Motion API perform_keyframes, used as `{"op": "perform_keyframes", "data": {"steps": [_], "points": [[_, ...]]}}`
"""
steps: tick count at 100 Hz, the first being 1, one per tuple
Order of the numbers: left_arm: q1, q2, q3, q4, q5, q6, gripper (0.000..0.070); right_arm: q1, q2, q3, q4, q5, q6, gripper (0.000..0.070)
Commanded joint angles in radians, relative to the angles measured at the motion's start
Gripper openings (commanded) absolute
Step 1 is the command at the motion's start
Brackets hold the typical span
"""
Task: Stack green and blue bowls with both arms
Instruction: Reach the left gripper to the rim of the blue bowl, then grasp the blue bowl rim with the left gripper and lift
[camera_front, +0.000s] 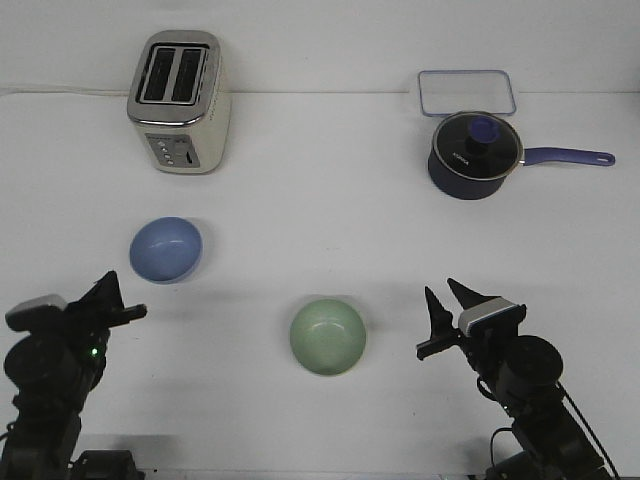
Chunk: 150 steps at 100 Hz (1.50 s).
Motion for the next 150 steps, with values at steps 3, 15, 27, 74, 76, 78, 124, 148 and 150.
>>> {"op": "perform_keyframes", "data": {"steps": [3,15,27,74,76,78,124,148,150], "points": [[0.003,0.165,0.119,-0.064,-0.003,0.050,0.0184,0.005,0.004,0.002,0.010,0.000,-0.018,0.0266],[0.016,0.351,0.230,-0.129,-0.003,0.051,0.0480,0.005,0.004,0.002,0.010,-0.001,-0.020,0.0266],[0.034,0.498,0.287,-0.163,-0.002,0.037,0.0558,0.005,0.004,0.002,0.010,-0.002,-0.023,0.0266],[0.143,0.866,0.317,-0.108,0.114,0.034,0.0664,0.005,0.004,0.002,0.010,-0.005,-0.038,0.0266],[0.145,0.878,0.317,-0.102,0.118,0.032,0.0664,0.005,0.004,0.002,0.010,-0.005,-0.038,0.0266],[0.145,0.889,0.317,-0.097,0.118,0.029,0.0664,0.005,0.004,0.002,0.010,-0.005,-0.038,0.0266],[0.145,0.969,0.318,-0.037,0.159,0.018,0.0013,0.005,0.004,0.002,0.008,-0.004,-0.038,0.0266],[0.110,0.889,0.321,-0.020,0.254,0.071,0.0014,0.005,0.004,0.002,0.008,-0.004,-0.038,0.0266],[0.105,0.875,0.321,-0.018,0.274,0.074,0.0014,0.005,0.004,0.002,0.008,-0.004,-0.038,0.0266]]}}
